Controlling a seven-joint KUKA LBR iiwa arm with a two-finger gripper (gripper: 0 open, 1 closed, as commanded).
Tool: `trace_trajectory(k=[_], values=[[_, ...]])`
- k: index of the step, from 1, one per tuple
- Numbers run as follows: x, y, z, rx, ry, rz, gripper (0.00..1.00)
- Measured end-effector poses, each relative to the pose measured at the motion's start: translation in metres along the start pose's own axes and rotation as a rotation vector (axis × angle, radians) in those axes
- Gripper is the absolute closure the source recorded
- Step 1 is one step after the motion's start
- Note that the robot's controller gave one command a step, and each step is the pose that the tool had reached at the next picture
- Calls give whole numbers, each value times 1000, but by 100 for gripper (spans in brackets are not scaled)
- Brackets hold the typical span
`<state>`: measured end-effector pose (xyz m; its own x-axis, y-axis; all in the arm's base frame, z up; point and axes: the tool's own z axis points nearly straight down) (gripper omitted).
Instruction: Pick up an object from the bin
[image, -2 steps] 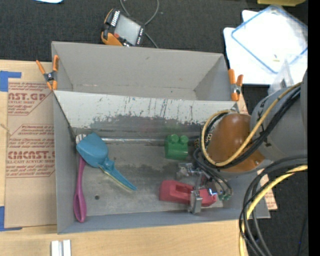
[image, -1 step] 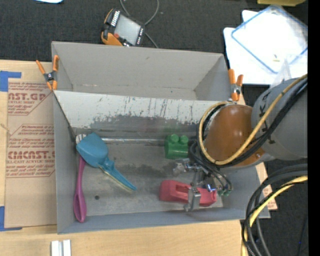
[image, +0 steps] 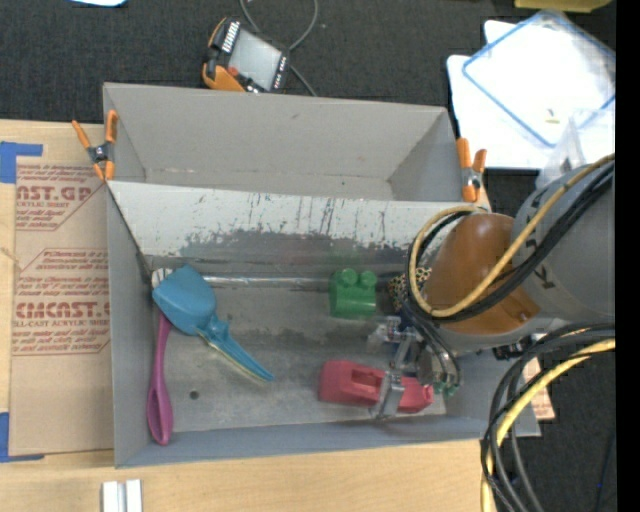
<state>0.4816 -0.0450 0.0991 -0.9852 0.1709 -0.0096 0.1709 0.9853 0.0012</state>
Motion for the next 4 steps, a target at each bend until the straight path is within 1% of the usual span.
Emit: trace_trajectory(k=[1,2,4], values=[[-1,-5,28,-1,-13,-83,0],[1,10,29,2,-1,20,100],[1,10,28,3,0,20,100]])
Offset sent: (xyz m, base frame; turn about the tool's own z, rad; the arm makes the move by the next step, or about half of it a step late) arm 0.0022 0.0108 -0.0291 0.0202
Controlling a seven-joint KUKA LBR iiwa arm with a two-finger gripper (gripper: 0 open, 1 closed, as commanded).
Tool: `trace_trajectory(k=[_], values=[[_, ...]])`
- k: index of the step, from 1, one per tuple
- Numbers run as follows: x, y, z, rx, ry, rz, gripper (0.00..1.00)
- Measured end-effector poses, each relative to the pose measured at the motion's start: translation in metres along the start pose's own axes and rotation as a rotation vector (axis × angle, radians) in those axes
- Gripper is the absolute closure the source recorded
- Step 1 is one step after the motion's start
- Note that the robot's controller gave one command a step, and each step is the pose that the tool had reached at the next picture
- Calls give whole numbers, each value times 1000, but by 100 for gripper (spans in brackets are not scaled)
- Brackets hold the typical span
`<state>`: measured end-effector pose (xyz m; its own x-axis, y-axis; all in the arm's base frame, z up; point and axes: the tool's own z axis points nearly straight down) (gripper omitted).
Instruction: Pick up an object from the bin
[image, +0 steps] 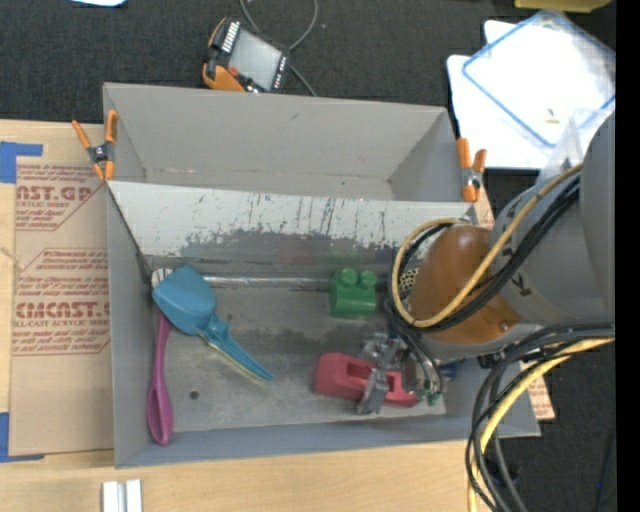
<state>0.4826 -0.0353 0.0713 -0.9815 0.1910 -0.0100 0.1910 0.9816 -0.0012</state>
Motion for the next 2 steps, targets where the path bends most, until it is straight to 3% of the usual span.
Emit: trace_trajectory(k=[2], values=[[1,1,-17,-1,4,-1,100]])
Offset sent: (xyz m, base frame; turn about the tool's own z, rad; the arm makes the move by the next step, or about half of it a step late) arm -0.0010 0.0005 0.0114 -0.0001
